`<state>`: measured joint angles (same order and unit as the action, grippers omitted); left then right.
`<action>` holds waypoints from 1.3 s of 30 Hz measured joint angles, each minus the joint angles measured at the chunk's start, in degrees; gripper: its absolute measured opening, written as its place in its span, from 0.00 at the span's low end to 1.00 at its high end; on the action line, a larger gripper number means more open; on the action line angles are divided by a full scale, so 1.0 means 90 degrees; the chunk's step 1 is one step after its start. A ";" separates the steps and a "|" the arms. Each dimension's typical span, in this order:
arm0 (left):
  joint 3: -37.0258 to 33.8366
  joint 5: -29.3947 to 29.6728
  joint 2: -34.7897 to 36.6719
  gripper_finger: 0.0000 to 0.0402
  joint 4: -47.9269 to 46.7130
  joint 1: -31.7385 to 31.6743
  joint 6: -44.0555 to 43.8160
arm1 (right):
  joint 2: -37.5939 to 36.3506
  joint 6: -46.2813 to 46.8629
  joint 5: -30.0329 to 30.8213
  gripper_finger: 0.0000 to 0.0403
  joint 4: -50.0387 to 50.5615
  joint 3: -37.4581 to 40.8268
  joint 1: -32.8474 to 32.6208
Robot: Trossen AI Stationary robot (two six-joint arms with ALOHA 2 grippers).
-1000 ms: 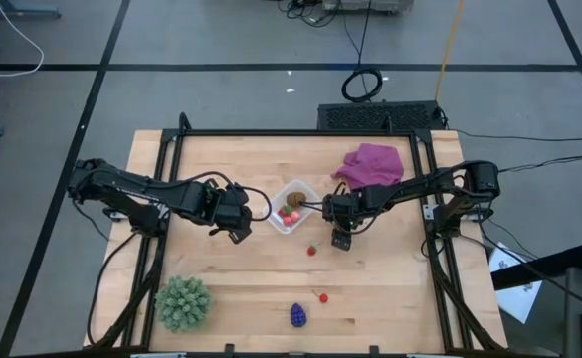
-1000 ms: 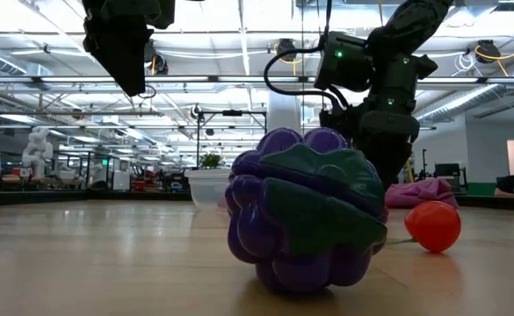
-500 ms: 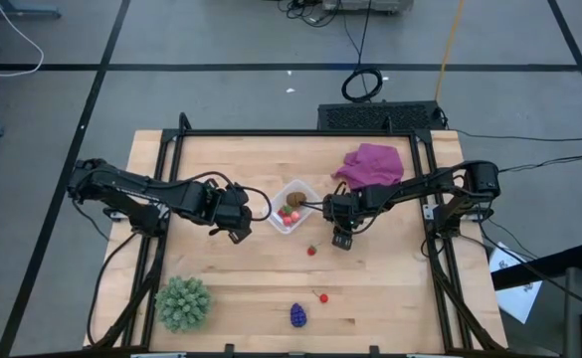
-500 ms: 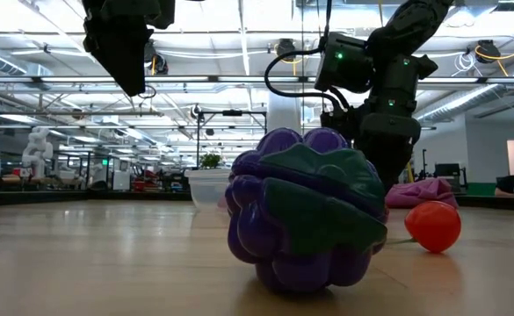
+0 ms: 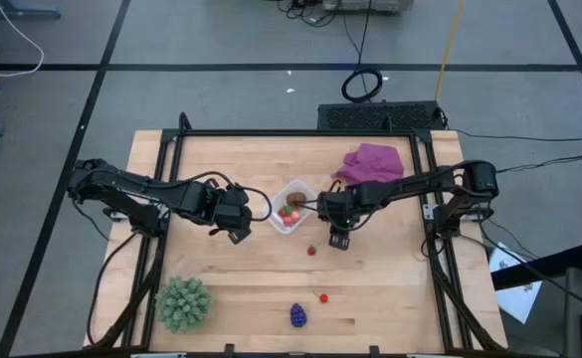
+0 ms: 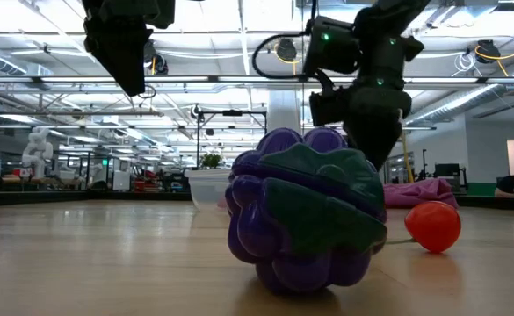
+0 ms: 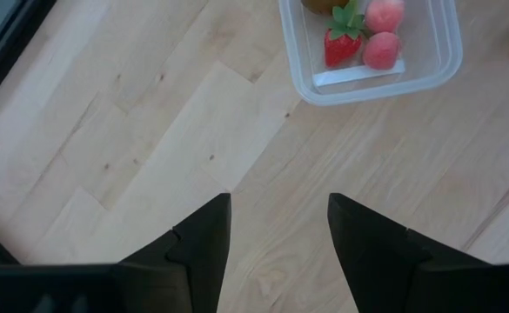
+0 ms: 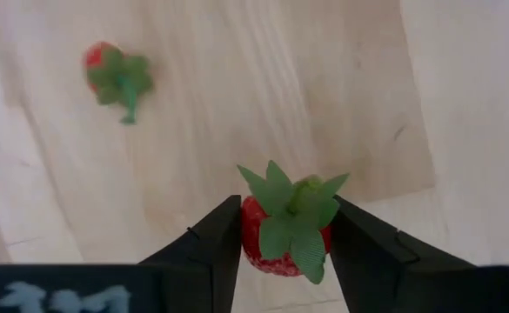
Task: Pick and placing Produce into tupperware
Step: Put the right strawberry into the transparent bin
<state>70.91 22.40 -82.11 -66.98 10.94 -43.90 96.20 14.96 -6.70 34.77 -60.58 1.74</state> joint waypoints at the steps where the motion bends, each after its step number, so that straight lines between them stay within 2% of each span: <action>1: 0.0000 0.0000 0.0000 0.49 -0.0002 0.0000 0.0032 | 0.0000 -0.0051 0.0002 0.36 0.0031 -0.0090 -0.0002; 10: 0.0000 0.0196 0.0000 0.49 -0.0301 -0.0066 0.0396 | -0.0007 -0.0516 0.0072 0.36 -0.0030 -0.0850 0.0002; 17: 0.0002 0.0408 0.0002 0.49 -0.0812 -0.0491 0.0521 | -0.0012 -0.1206 0.0438 0.36 -0.0648 -0.1328 0.0103; 26: 0.0002 0.0417 0.0005 0.49 -0.0752 -0.1043 0.1058 | 0.0054 -0.1523 0.0458 0.36 -0.1105 -0.1345 0.0635; 39: 0.0002 0.0359 0.0007 0.49 -0.0695 -0.1248 0.1079 | 0.1004 -0.1802 0.0403 0.36 -0.1501 -0.1340 0.0894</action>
<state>70.94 25.63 -82.04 -73.24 -0.30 -34.20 105.24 -1.26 -3.07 21.26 -72.64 9.78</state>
